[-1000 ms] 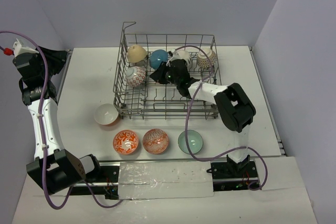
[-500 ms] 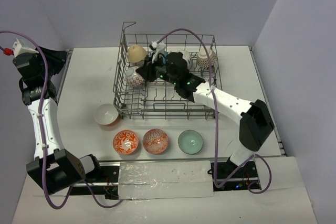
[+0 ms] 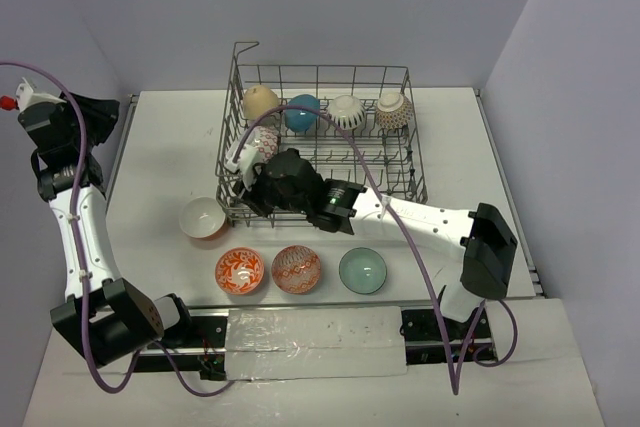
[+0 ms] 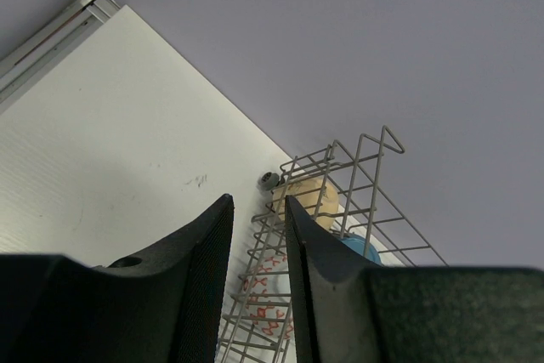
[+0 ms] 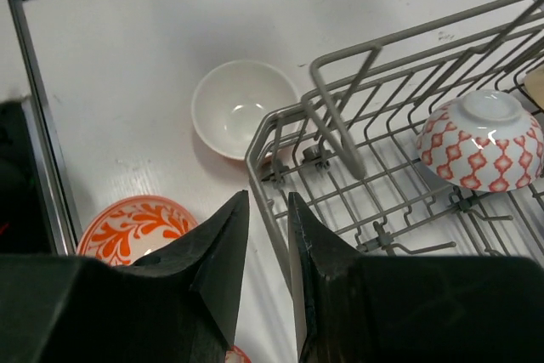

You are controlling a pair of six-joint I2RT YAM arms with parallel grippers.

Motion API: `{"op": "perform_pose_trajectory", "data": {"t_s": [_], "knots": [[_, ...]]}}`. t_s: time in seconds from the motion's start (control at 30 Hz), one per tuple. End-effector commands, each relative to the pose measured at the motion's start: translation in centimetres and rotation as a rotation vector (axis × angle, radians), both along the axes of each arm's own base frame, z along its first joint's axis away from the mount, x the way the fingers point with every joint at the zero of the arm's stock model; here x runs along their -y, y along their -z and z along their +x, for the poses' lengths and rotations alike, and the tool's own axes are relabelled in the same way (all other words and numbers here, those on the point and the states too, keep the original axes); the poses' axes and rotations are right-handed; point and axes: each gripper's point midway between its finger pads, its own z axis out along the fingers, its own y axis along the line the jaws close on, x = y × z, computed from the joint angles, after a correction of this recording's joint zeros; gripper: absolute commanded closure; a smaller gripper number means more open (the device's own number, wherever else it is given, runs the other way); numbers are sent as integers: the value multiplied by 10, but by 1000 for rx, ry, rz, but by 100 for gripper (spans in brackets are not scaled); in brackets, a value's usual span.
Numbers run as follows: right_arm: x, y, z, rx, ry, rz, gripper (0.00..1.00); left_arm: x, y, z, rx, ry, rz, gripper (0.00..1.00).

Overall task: Load the bowls into the dish rack
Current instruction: Pick up the bowl from the center of the board.

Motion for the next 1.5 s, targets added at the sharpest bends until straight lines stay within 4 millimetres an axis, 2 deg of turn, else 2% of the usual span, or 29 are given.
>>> {"op": "perform_pose_trajectory", "data": {"t_s": [0.0,0.13,0.2,0.23,0.27,0.33,0.37,0.4,0.43,0.47,0.5,0.53,0.57,0.6,0.67,0.7,1.0,1.13,1.2,1.23,1.3,1.33,1.47], "knots": [[3,-18,-14,69,-28,-15,68,-10,-8,-3,14,-35,41,64],[-16,-4,-36,65,-92,-60,68,-14,-9,-5,17,-53,46,64],[-24,11,-40,53,-108,-96,68,-16,-9,-6,12,-60,48,64],[-29,10,-42,55,-115,-95,68,-17,-10,-7,14,-66,52,64],[-34,21,-44,47,-124,-118,68,-18,-10,-7,10,-70,53,64],[-42,21,-46,41,-137,-118,68,-19,-12,-9,14,-82,62,64],[-47,34,-46,27,-149,-150,68,-20,-12,-9,14,-85,61,64],[-50,38,-45,24,-153,-161,68,-20,-13,-10,17,-88,66,64],[-55,34,-44,32,-155,-159,68,-21,-15,-11,19,-92,68,64],[-58,50,-42,24,-159,-200,67,-21,-15,-11,19,-94,68,64],[-61,54,-42,22,-162,-215,67,-21,-15,-11,18,-96,71,64],[-67,48,-40,30,-165,-208,67,-23,-15,-12,18,-102,72,64],[-69,65,-39,16,-170,-252,67,-24,-16,-12,19,-106,72,64],[-76,59,-39,22,-177,-241,67,-24,-14,-12,17,-107,69,64],[-80,73,-38,9,-188,-271,67,-27,-13,-12,17,-111,63,64],[-84,69,-38,10,-193,-263,67,-28,-12,-12,16,-113,54,64],[-100,83,-41,2,-228,-296,67,-38,-6,-11,15,-112,14,65],[-106,100,-41,-11,-241,-333,67,-40,-7,-13,13,-127,24,64],[-110,100,-40,-11,-242,-333,67,-40,-6,-12,12,-127,23,64],[-111,109,-40,-21,-244,-352,67,-40,-7,-12,13,-127,24,64],[-116,109,-39,-21,-248,-350,67,-40,-6,-12,14,-125,22,64],[-116,117,-39,-29,-251,-370,67,-40,-5,-12,11,-123,20,64],[-123,124,-38,-36,-255,-371,67,-39,-5,-11,12,-119,16,64]]}}
